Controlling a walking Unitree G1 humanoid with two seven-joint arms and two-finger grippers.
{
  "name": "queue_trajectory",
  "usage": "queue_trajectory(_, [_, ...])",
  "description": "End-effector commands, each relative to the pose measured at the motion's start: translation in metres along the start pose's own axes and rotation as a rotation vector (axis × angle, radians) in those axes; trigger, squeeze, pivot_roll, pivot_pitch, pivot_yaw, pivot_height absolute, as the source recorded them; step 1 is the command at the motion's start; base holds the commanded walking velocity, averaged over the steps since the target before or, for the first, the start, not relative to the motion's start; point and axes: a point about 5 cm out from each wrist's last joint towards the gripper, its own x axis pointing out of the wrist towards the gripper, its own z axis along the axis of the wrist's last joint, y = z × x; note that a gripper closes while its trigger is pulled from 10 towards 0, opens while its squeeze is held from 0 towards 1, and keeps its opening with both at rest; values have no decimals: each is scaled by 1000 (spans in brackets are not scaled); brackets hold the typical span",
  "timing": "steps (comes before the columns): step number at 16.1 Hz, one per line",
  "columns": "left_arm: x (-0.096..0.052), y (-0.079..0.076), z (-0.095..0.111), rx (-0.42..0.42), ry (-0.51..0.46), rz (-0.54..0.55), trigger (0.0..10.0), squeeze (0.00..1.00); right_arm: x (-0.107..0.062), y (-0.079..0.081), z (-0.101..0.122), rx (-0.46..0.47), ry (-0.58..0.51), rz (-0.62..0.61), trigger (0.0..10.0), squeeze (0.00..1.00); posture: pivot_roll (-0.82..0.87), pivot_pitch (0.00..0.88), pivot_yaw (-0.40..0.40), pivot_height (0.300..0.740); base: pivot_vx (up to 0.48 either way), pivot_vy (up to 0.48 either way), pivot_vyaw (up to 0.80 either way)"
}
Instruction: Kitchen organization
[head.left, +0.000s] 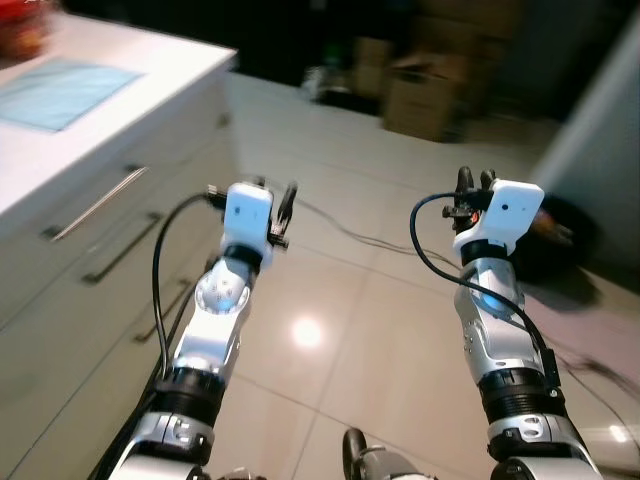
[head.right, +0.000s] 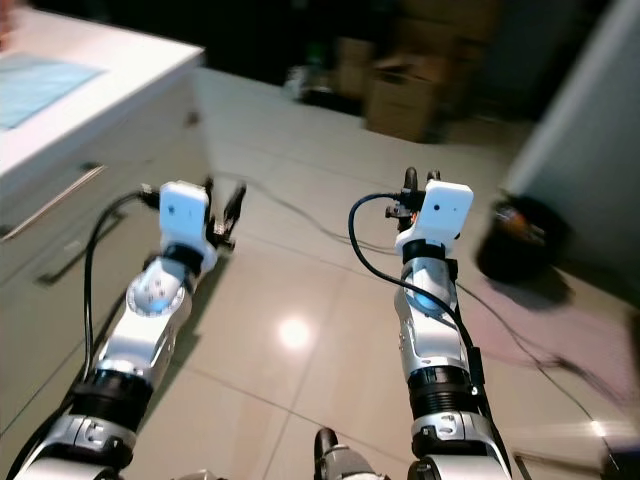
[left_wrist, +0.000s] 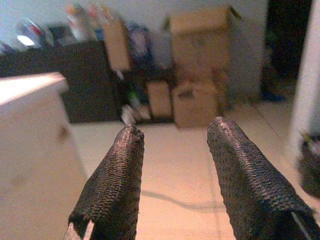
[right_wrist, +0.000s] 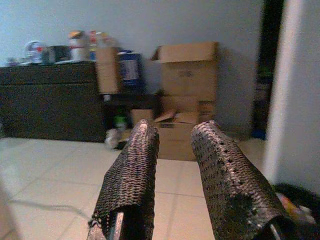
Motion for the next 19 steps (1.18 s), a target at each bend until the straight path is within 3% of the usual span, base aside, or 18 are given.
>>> queue_trajectory(1, [-4,3,-7,-19,26,6,10000,0,1,-1,-1,0,10,-10,10000,0,46,110,20,740,0,0,-600])
queue_trajectory(5, [-18,8,-42,-39,164,35,10000,0,-2,-4,-17,8,81,-15,10000,0,44,59,29,740,0,0,-616])
queue_trajectory(6, [-23,8,-51,-49,205,32,10000,0,-3,-2,-27,-31,144,5,10000,0,43,49,31,740,0,0,0])
queue_trajectory(10, [-33,9,-71,-50,287,29,10000,0,-14,-6,-58,-13,323,21,10000,0,43,51,35,740,0,0,0])
queue_trajectory(12, [-48,10,-95,-7,405,-1,10000,0,-38,-21,-93,-11,525,-1,10000,0,42,56,31,740,0,0,0])
queue_trajectory(13, [-66,11,-117,-13,538,0,10000,0,-66,-33,-118,-5,679,-8,10000,0,40,56,32,740,0,0,0])
queue_trajectory(16, [-89,9,-138,-35,681,-6,10000,0,-95,-41,-137,6,820,-11,10000,0,38,59,30,740,0,0,0])
queue_trajectory(19, [-126,9,-164,-89,862,33,10000,0,-144,-54,-160,-20,1023,-42,10000,0,42,62,33,740,0,0,0])
